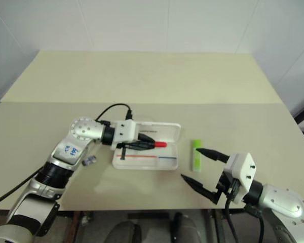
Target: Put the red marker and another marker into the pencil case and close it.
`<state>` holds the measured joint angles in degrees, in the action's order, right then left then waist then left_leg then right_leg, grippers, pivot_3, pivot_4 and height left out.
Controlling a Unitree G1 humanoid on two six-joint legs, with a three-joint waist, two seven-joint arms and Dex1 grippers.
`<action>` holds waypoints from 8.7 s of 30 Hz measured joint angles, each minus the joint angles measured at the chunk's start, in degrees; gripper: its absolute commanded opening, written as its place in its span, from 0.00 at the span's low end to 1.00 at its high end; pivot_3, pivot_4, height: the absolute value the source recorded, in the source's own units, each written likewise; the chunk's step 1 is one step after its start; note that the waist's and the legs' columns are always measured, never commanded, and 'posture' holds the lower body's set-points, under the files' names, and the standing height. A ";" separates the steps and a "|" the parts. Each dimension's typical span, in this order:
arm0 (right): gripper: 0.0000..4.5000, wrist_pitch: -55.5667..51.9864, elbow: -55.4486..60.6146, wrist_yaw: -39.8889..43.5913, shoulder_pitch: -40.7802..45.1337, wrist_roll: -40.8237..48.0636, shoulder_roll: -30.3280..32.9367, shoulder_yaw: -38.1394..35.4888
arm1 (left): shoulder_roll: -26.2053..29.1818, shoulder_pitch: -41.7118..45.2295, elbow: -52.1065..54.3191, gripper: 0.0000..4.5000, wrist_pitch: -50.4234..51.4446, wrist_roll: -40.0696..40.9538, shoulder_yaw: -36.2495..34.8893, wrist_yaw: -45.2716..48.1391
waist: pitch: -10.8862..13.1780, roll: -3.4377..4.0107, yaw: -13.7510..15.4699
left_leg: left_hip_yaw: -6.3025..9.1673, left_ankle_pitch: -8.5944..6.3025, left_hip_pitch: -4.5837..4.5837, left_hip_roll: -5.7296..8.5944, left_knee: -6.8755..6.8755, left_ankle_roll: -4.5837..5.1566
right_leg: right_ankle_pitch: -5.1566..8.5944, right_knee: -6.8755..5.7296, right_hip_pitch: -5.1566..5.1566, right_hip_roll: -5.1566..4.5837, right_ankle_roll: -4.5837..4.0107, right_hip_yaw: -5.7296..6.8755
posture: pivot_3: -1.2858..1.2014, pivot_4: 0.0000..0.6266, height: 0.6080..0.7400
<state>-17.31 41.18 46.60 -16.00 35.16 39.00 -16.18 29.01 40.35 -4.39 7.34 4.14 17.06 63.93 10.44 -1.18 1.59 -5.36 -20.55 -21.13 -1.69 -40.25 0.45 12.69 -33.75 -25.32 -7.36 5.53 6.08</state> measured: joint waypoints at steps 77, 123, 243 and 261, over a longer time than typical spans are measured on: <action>1.00 -0.33 -2.22 0.35 4.48 0.09 1.05 -0.07 | -1.43 -0.86 7.76 0.00 9.14 -1.09 0.90 -7.09 | 0.00 0.00 -0.05 | 0.03 0.06 0.01 0.02 -0.06 0.01 | -0.01 -0.09 0.02 -0.01 0.00 -0.04 | 0.52 0.24 1.00; 1.00 -1.60 -7.53 6.65 9.72 0.83 4.48 -0.23 | 7.60 -8.28 18.18 0.99 9.79 29.11 -25.74 -0.51 | 0.00 0.00 -0.10 | 0.04 0.13 0.09 0.01 -0.06 -0.05 | -0.02 -0.11 0.07 0.00 -0.01 -0.07 | 0.52 0.24 1.00; 0.24 -18.85 -7.67 -22.09 36.33 -14.50 -6.06 9.04 | 4.55 -18.80 10.14 1.00 -0.53 31.26 -20.19 13.73 | 0.18 0.31 -1.62 | 0.03 0.36 -0.15 -0.14 0.36 0.19 | -0.57 0.46 -0.11 0.05 -0.32 0.06 | 0.52 0.24 1.00; 0.24 -25.50 -6.38 5.11 39.37 -4.14 12.85 23.67 | 7.45 -24.87 10.45 1.00 -0.95 31.29 -22.16 14.20 | 0.19 0.30 -1.78 | 0.12 0.17 -0.08 -0.15 0.29 0.43 | -0.57 0.57 -0.14 -0.02 -0.31 0.02 | 0.52 0.24 1.00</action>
<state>-42.81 34.80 51.71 23.36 31.02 51.85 7.49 36.46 15.49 6.06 6.39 35.43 -5.10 78.13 10.62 -0.89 -0.19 -5.25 -20.38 -21.21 -1.84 -39.96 0.87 12.12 -33.18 -25.45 -7.38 5.23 6.10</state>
